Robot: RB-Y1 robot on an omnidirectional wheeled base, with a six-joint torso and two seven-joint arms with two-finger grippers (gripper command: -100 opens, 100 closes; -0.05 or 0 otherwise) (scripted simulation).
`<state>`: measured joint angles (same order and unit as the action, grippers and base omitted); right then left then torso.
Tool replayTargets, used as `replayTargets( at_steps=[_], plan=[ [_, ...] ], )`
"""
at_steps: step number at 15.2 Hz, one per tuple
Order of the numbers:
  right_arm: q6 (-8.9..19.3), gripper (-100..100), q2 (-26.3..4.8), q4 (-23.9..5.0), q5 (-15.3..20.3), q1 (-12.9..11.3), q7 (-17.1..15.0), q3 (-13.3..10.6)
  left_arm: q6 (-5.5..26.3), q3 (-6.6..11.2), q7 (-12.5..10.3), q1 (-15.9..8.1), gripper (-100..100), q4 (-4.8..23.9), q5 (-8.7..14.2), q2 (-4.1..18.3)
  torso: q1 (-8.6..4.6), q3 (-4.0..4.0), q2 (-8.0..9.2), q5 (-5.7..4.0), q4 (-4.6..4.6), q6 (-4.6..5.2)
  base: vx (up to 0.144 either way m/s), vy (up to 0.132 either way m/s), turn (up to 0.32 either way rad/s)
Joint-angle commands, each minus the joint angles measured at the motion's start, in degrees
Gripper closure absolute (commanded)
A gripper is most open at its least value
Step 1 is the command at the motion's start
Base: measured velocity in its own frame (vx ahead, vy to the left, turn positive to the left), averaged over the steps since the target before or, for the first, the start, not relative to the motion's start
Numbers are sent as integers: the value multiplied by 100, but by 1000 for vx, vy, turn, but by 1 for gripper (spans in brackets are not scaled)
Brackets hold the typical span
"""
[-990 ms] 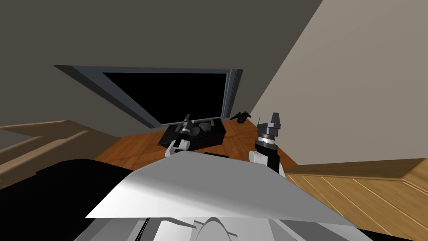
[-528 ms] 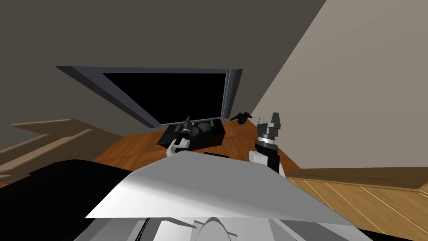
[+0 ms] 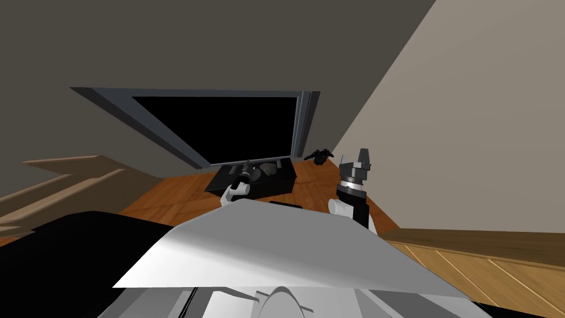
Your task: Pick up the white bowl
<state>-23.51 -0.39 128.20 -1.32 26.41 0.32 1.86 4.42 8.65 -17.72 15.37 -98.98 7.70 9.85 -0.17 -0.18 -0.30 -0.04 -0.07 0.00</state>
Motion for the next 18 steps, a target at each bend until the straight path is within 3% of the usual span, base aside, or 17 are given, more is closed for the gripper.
replayTargets(
  at_steps=[1, 8, 18],
  plan=[
    [0, 0, 0, 0, 0, 0, 0, 0, 111, 44, -20, -117, -100, 209, 12, -15, 0, 0, 0, 0, 0, 0, 33, -32, 11],
    [0, 0, 0, 0, 0, 0, 0, 0, 868, 413, -238, -408, -100, 1039, 246, -55, 3, 1, 2, 1, 0, 0, 52, -37, 14],
    [0, 0, 0, 0, 0, 0, 0, 0, 1598, 863, -441, -671, -100, 2167, 510, -76, 11, -3, -5, 3, -1, 1, 66, -24, -9]
  ],
)
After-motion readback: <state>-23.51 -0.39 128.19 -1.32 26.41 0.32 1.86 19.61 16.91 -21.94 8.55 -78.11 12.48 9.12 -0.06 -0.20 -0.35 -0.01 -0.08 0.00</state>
